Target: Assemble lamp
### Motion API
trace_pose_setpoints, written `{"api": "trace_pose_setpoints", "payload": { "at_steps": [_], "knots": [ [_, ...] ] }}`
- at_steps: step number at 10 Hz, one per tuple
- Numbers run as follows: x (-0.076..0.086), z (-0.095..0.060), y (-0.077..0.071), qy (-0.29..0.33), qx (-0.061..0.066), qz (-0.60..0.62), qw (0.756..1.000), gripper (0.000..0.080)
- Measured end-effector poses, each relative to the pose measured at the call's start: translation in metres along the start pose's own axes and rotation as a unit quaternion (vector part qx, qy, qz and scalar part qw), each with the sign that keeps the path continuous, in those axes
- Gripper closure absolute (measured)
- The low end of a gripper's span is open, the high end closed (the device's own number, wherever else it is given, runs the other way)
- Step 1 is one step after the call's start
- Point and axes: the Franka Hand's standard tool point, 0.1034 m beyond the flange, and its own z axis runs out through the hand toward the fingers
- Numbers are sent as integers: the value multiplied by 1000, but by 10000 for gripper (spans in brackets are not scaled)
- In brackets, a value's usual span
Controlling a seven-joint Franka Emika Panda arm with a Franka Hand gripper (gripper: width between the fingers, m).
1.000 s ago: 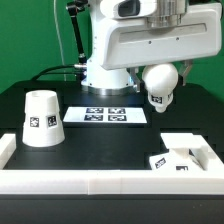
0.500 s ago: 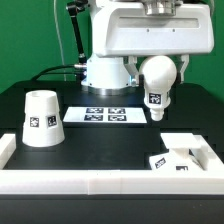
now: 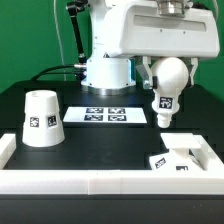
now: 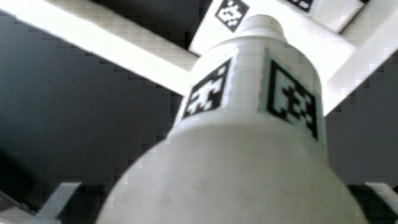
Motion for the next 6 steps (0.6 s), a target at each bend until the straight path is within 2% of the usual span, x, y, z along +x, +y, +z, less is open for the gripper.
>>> {"api": "trace_pose_setpoints", "payload": {
  "at_steps": [4,6],
  "knots": [
    [-3,1,1,4,-3,10,1000,224],
    [6,3,-9,6,1,25,1000,223]
  ]
}}
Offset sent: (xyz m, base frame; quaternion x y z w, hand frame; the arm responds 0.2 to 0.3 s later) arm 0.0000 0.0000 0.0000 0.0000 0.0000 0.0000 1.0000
